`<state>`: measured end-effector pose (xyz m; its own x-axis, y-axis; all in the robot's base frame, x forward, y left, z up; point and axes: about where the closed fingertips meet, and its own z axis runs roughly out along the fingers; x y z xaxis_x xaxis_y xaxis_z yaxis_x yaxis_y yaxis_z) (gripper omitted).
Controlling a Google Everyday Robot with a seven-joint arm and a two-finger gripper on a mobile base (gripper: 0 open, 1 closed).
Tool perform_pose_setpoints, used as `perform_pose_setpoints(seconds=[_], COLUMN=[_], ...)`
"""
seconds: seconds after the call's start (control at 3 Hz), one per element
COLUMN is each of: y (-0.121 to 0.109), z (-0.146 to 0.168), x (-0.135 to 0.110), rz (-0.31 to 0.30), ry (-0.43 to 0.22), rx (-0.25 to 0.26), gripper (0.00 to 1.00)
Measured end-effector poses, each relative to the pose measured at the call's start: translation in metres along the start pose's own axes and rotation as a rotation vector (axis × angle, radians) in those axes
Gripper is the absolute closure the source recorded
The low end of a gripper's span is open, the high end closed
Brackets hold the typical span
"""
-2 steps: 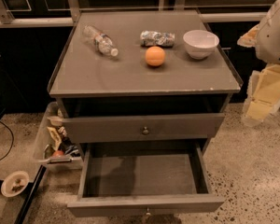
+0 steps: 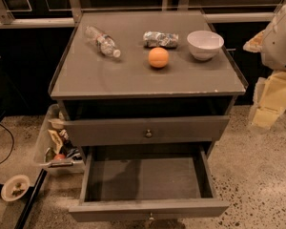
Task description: Close middle drawer
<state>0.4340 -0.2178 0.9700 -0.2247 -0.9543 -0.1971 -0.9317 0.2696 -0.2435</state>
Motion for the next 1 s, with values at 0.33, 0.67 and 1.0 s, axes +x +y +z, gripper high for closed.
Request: perform_pose_setpoints(seconds=[0.33,0.67,1.0], y=[0.021,0.062,0.1], z=[0.015,0.063,0.116], x=[0.005,0.02,0.035], rz=[0.011,0.026,0.029], ry=[-0.01,-0.031,-0.079], rx=[-0.017,-0.086,-0.142], gripper=[0.0,0.0,0.18])
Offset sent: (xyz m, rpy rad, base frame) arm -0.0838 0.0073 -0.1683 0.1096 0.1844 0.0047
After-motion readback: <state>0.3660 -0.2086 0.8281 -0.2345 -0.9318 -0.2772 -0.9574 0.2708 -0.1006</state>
